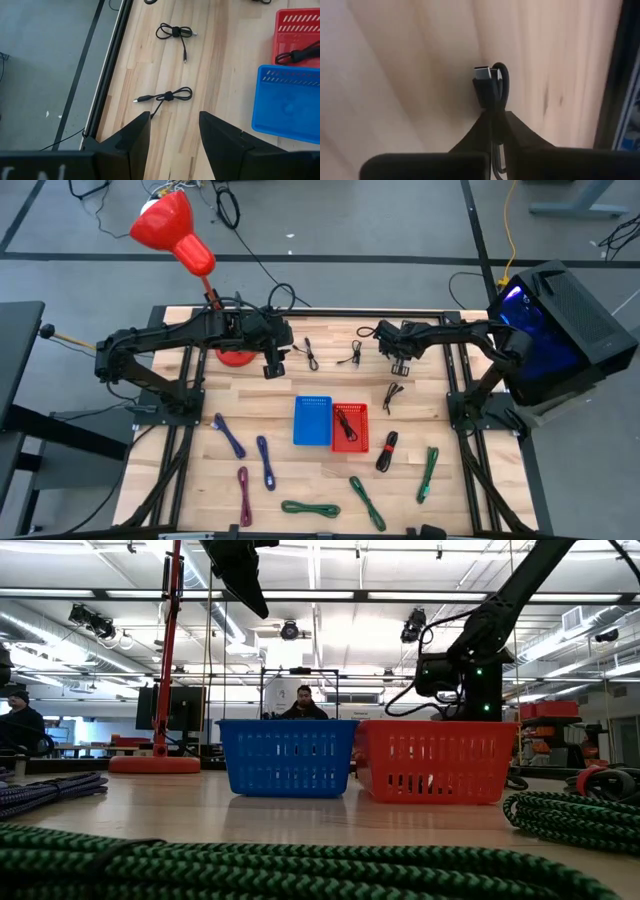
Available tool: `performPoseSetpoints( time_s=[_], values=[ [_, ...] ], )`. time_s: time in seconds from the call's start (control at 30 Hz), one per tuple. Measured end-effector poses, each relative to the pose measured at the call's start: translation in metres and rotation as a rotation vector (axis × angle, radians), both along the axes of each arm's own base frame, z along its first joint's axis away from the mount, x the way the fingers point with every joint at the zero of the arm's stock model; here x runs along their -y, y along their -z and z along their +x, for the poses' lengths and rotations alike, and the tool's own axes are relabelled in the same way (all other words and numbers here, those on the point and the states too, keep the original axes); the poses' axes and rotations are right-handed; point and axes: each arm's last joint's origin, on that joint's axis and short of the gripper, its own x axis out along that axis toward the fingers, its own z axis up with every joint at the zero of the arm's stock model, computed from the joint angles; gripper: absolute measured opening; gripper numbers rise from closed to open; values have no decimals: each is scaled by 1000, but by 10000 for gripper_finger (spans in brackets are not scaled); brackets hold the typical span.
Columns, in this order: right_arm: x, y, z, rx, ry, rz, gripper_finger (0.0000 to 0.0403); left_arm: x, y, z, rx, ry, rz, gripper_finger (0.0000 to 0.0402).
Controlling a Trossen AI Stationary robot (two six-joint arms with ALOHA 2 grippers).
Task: Pick & Place USB Port
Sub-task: Put the black charger cable into the red bin
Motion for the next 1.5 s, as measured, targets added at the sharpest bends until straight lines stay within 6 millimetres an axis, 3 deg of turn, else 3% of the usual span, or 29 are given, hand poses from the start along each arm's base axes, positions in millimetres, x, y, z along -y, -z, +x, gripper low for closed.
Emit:
performPoseSetpoints(
  time_s=[0.23,0.4,0.73,0.93,1.1,1.33,1.5],
  values=[
    [-10,-33,4,77,36,21,11,0,0,0,7,5,-6,174],
    [-29,-77,12,243,5,27,11,0,0,1,7,6,-5,174],
    [-108,-169,15,839,-145,229,11,0,0,1,5,9,-2,174],
    [-157,-193,20,1087,-226,350,10,0,0,1,5,10,-2,174],
    [-197,-184,36,1208,-311,468,10,0,0,1,4,10,-2,174],
    [-233,-130,52,1223,-242,491,10,0,0,1,3,10,-2,174],
    [-246,-93,57,1286,-221,569,10,0,0,1,3,10,-1,174]
  ],
)
